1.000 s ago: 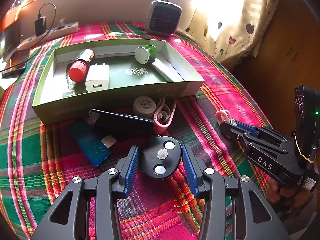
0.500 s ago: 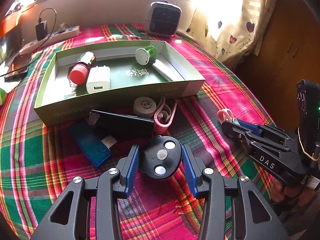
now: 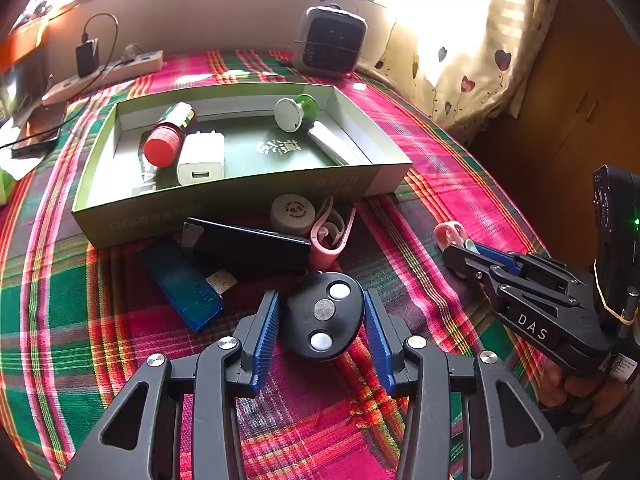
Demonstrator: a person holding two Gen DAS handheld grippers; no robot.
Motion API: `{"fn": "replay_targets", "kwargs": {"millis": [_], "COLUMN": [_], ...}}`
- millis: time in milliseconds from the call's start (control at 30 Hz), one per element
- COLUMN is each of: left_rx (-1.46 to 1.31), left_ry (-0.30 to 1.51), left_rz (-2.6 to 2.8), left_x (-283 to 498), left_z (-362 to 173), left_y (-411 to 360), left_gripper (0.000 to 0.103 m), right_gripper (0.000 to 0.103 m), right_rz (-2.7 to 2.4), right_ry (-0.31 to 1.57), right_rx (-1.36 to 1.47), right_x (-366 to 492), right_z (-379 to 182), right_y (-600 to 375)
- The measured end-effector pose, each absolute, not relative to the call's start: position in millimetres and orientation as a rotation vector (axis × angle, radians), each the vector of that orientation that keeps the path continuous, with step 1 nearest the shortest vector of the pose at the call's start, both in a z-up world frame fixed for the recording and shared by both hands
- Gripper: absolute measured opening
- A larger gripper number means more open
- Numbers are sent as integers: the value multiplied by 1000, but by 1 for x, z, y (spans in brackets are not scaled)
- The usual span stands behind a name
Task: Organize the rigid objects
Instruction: 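Hold the disc in the left tool and the clip in the right tool above the cloth, then carry the disc with the left tool while the right tool carries the pink clip into the tray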
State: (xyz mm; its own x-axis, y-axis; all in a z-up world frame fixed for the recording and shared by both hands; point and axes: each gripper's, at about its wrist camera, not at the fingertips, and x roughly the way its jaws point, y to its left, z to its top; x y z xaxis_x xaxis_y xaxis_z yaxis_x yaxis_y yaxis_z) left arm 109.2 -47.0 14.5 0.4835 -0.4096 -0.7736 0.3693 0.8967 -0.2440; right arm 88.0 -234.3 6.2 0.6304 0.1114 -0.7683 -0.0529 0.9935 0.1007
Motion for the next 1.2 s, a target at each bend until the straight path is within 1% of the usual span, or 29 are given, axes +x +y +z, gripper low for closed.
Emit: {"fn": "replay_targets", "kwargs": {"millis": [400, 900, 1200], "left_rx": [-56, -82, -97], "left_ry": [925, 857, 818], "left_rz": [-469, -452, -409], "left_x": [104, 99, 115], "left_z": [25, 51, 68], "left_y": [-44, -31, -13], "left_gripper": [41, 41, 41], "right_gripper": [19, 19, 19], "right_rz": [108, 127, 167], "right_ry": [872, 813, 778], "right_rx": [65, 47, 25], "right_x": [85, 83, 95], "right_z": [10, 34, 52], "right_y": [-233, -226, -214]}}
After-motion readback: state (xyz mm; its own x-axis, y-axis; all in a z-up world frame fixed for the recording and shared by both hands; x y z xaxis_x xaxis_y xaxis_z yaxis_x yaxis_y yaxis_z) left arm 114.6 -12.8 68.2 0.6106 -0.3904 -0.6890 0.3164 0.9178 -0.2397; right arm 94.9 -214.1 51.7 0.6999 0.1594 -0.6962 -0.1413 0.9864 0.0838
